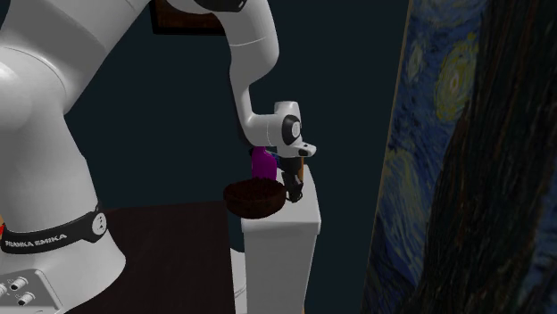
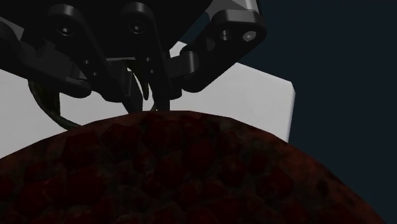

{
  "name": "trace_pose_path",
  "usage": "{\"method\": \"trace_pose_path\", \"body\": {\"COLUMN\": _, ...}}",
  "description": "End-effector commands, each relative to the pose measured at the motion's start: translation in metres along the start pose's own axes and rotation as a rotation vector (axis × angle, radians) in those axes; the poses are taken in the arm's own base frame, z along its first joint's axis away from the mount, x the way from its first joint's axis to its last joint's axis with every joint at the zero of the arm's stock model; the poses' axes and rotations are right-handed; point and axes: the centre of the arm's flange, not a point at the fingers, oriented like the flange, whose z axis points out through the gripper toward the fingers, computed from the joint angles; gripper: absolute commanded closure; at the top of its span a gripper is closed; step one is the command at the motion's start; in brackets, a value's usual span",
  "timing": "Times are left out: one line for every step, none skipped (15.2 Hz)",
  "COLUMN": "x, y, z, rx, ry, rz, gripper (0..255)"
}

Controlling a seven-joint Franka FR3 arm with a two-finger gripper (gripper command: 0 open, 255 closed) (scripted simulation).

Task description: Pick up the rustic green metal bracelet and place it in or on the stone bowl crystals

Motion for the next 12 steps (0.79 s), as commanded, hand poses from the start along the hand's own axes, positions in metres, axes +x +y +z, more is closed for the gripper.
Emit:
{"method": "trace_pose_path", "body": {"x": 0.000, "y": 0.003, "z": 0.003, "rx": -0.005, "ry": -0.005, "rz": 0.004, "gripper": 255}}
{"method": "trace_pose_path", "body": {"x": 0.000, "y": 0.004, "z": 0.003, "rx": -0.005, "ry": -0.005, "rz": 0.004, "gripper": 255}}
{"method": "trace_pose_path", "body": {"x": 0.001, "y": 0.004, "z": 0.002, "rx": -0.005, "ry": -0.005, "rz": 0.004, "gripper": 255}}
{"method": "trace_pose_path", "body": {"x": 0.000, "y": 0.004, "z": 0.002, "rx": -0.005, "ry": -0.005, "rz": 0.004, "gripper": 255}}
{"method": "trace_pose_path", "body": {"x": 0.000, "y": 0.004, "z": 0.002, "rx": -0.005, "ry": -0.005, "rz": 0.004, "gripper": 255}}
{"method": "trace_pose_path", "body": {"x": 0.000, "y": 0.003, "z": 0.003, "rx": -0.005, "ry": -0.005, "rz": 0.004, "gripper": 255}}
{"method": "trace_pose_path", "body": {"x": 0.000, "y": 0.004, "z": -0.002, "rx": -0.005, "ry": -0.005, "rz": 0.004, "gripper": 255}}
{"method": "trace_pose_path", "body": {"x": 0.000, "y": 0.004, "z": -0.008, "rx": -0.005, "ry": -0.005, "rz": 0.004, "gripper": 255}}
{"method": "trace_pose_path", "body": {"x": 0.001, "y": 0.004, "z": -0.013, "rx": -0.005, "ry": -0.005, "rz": 0.004, "gripper": 255}}
{"method": "trace_pose_path", "body": {"x": 0.001, "y": 0.005, "z": -0.018, "rx": -0.005, "ry": -0.005, "rz": 0.004, "gripper": 255}}
{"method": "trace_pose_path", "body": {"x": 0.001, "y": 0.005, "z": -0.023, "rx": -0.005, "ry": -0.005, "rz": 0.004, "gripper": 255}}
{"method": "trace_pose_path", "body": {"x": 0.002, "y": 0.005, "z": -0.029, "rx": -0.005, "ry": -0.005, "rz": 0.004, "gripper": 255}}
